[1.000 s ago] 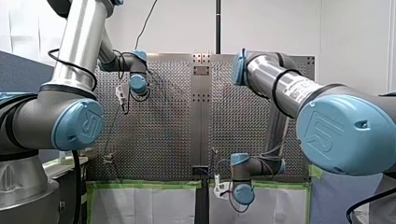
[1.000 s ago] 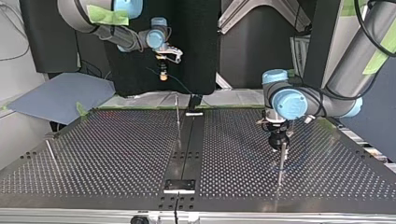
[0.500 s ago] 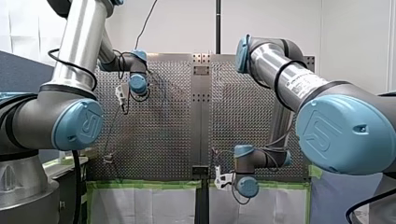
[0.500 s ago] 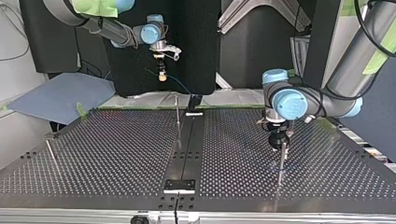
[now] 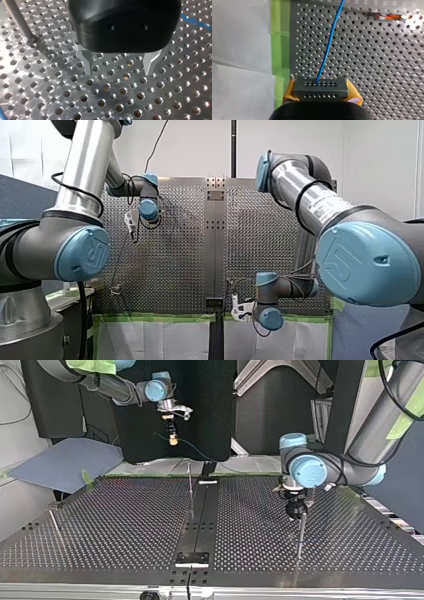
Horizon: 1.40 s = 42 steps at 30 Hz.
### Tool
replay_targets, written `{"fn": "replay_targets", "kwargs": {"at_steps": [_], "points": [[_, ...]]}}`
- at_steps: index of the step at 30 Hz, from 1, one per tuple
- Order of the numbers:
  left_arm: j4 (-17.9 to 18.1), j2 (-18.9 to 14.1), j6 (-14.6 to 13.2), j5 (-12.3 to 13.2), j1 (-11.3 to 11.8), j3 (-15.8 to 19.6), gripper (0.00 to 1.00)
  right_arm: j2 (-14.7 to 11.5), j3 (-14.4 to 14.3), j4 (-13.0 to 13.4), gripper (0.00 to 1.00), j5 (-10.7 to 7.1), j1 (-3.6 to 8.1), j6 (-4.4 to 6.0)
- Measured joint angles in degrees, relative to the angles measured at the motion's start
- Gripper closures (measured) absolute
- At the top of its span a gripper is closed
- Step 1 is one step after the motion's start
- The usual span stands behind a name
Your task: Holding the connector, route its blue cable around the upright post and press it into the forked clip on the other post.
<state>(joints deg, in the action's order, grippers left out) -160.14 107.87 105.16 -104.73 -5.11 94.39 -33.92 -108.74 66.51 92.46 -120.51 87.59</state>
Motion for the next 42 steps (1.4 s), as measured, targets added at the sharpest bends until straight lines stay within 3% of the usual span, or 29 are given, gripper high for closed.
{"fn": "replay_targets", "kwargs": {"at_steps": [8,13,20,30,42], "points": [[-3.01,-0.61,0.02,-1.26,-1.55,0.46,0.0,-1.8,-0.62,-0.14,1.0,-0.08,1.53,0.39],[-4.36,-3.03,-0.18,-3.94,-2.59,2.84,0.0,-1.87,-0.64,-0.33,1.0,-0.06,2.57,0.41],[-4.5,-6.75,-1.59,-5.2,-3.0,6.56,0.0,-1.87,-0.65,-1.0,1.0,-0.04,3.71,0.4],[-8.85,-12.29,-4.75,-7.63,-3.53,12.11,0.0,-1.87,-0.65,-1.6,1.0,-0.32,4.33,0.37],[-13.88,-18.95,-6.07,-11.29,-3.92,17.78,0.0,-1.85,-0.64,-1.21,1.0,-2.71,4.43,0.23]]}}
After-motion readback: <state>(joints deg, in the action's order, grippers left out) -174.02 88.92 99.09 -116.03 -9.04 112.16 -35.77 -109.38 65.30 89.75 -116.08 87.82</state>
